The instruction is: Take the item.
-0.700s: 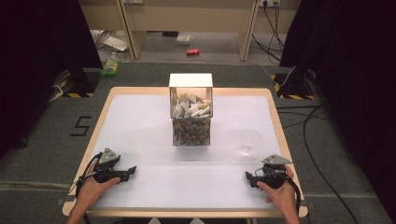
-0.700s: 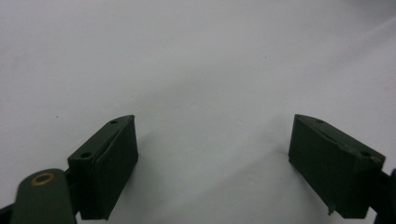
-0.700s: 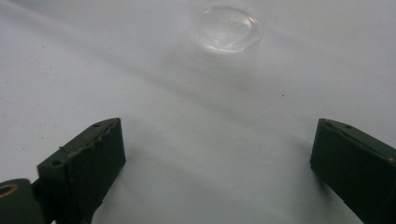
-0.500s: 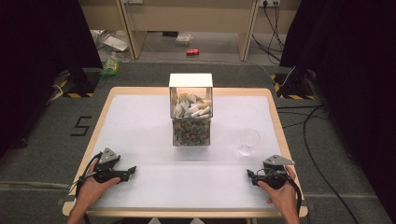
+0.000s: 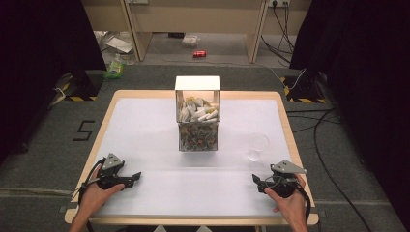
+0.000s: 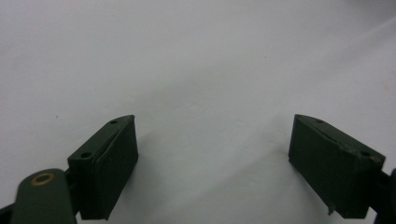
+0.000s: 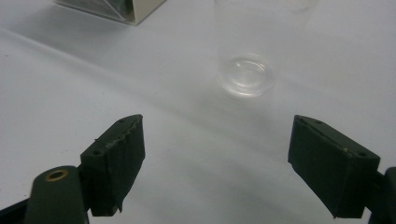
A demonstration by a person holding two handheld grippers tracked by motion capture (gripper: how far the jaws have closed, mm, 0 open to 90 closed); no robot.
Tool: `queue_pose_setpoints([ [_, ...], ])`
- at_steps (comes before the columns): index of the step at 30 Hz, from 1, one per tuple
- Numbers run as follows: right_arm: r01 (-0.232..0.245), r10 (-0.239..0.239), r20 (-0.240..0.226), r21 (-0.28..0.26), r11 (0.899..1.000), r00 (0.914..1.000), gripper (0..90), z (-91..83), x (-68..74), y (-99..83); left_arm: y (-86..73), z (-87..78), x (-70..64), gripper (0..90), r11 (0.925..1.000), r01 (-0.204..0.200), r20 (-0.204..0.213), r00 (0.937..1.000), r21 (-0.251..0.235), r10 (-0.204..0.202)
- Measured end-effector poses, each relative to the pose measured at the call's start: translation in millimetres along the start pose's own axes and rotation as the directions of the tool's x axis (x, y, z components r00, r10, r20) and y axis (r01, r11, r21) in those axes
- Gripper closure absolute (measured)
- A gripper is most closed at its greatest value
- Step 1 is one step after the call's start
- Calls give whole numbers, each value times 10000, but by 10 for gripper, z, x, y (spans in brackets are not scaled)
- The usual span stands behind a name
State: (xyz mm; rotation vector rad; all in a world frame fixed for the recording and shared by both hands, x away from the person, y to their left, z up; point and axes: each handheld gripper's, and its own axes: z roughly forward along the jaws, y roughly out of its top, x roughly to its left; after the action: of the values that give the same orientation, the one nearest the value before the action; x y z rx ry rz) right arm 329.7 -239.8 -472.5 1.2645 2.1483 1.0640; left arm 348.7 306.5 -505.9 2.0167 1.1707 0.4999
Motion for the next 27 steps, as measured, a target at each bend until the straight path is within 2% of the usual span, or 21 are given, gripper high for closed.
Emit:
queue_pose_setpoints([
  [12,339,-354,-475,-322,9989,9982,212,-24,215,120,0,0,0,149,10000,3,-1,10000,-3,-3],
  [17,560,-597,-765,-490,9972,9953,215,-19,341,209,0,0,0,149,10000,4,1,10000,-3,-4],
  [27,816,-906,-1013,-896,9926,9907,226,14,503,394,0,0,1,149,10000,8,9,10000,1,-8],
])
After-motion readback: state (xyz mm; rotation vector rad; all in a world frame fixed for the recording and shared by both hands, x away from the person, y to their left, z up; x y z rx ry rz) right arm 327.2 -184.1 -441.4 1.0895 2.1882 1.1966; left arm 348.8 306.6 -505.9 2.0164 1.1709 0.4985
